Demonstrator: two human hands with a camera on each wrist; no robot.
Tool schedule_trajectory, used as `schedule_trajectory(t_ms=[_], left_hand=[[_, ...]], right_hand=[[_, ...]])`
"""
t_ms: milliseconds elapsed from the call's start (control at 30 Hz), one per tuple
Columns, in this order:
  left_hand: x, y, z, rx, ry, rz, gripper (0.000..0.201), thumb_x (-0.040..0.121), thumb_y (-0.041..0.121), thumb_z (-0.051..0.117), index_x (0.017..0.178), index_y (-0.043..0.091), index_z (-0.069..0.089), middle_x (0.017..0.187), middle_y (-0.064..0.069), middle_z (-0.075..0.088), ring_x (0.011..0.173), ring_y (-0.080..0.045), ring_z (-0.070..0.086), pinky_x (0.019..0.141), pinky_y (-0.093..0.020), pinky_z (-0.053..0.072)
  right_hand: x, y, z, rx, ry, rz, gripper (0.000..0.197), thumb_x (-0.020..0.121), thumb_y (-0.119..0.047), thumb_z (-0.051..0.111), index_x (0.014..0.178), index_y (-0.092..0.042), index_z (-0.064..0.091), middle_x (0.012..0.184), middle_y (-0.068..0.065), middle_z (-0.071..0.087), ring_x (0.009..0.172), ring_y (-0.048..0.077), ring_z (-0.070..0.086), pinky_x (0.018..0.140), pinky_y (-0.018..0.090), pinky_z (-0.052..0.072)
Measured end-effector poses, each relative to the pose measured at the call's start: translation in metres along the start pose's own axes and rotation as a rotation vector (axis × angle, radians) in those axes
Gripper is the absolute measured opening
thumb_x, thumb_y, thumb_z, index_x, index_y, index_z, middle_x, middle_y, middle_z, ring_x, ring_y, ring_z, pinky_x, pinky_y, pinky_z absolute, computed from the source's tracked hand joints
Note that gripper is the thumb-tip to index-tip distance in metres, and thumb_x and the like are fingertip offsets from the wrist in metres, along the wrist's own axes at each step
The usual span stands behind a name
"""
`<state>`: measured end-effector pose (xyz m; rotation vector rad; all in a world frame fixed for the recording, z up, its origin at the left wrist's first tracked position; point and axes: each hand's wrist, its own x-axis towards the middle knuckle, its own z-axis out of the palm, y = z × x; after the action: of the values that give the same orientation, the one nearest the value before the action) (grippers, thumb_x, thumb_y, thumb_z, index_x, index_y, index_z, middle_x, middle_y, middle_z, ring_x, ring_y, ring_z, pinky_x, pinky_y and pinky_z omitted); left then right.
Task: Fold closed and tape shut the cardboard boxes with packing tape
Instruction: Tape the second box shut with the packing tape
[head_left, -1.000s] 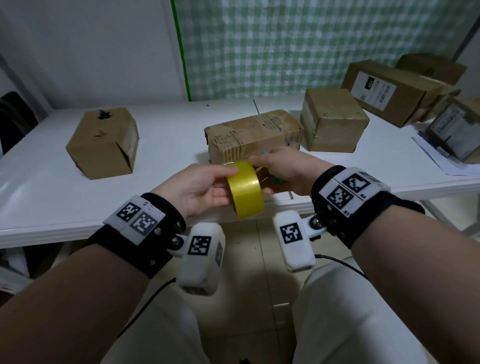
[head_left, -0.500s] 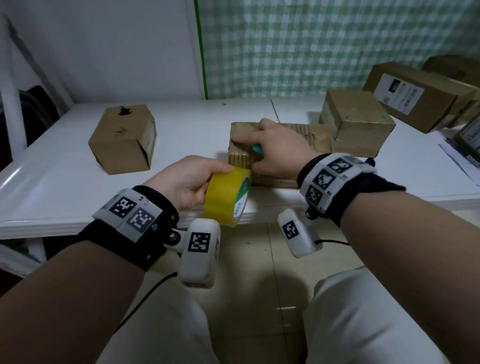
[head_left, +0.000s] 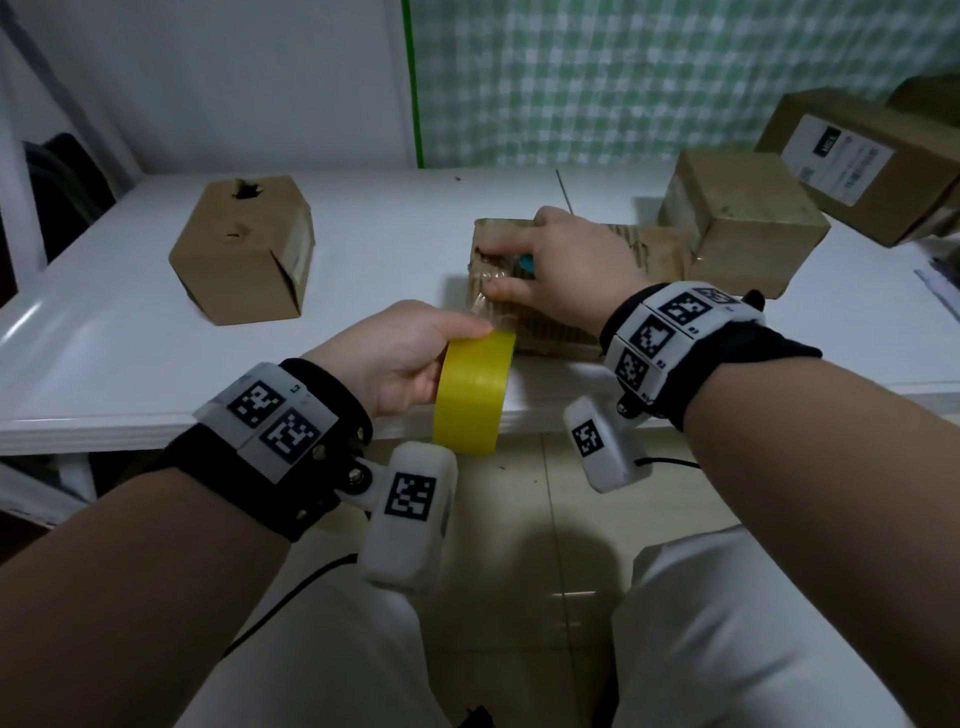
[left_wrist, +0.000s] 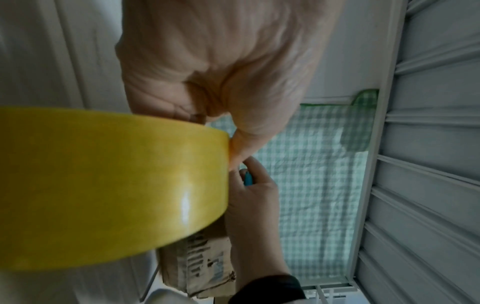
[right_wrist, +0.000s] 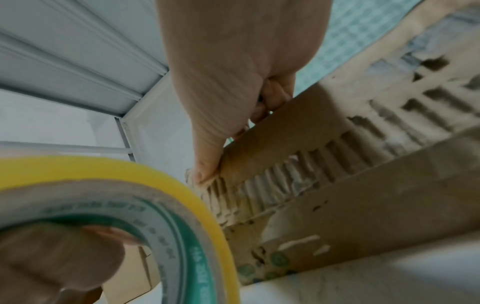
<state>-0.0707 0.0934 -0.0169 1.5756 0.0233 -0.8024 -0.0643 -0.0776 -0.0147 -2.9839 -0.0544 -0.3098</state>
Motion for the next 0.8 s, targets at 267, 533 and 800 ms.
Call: schedule_trajectory(t_ms=[267, 533, 800], left_hand=[[0.002, 0.000, -0.001, 0.018, -0.027, -0.104, 0.011, 0.093, 0.013, 0.054, 0.091, 0.004, 0.059, 0.062, -0.008, 0.065, 0.048, -0.014, 0.063, 0.050, -0.027, 0.056], [0.005, -0.009, 0.007, -0.029, 0.073, -0.058, 0.010, 0.090, 0.017, 0.058, 0.088, 0.008, 0.062, 0.071, -0.009, 0.058, 0.056, -0.018, 0.057, 0.053, -0.025, 0.053], [0.005, -0.011, 0.011, -0.094, 0.121, 0.006, 0.023, 0.087, 0.015, 0.063, 0.106, 0.002, 0.064, 0.090, -0.017, 0.060, 0.065, -0.023, 0.061, 0.060, -0.033, 0.056]], right_hand=[[-0.002, 0.000, -0.001, 0.005, -0.010, -0.007, 0.050, 0.083, -0.064, 0.052, 0.130, -0.045, 0.050, 0.112, 0.003, 0.051, 0.103, 0.024, 0.055, 0.074, 0.032, 0.043], [-0.005, -0.001, -0.017, 0.248, -0.121, 0.101, 0.042, 0.092, -0.046, 0.049, 0.132, -0.038, 0.050, 0.105, 0.000, 0.040, 0.107, 0.023, 0.050, 0.085, 0.030, 0.040], [-0.029, -0.001, -0.047, 0.983, -0.239, 0.281, 0.044, 0.091, -0.001, 0.041, 0.134, -0.011, 0.043, 0.102, 0.009, 0.052, 0.069, 0.014, 0.046, 0.056, 0.023, 0.038]])
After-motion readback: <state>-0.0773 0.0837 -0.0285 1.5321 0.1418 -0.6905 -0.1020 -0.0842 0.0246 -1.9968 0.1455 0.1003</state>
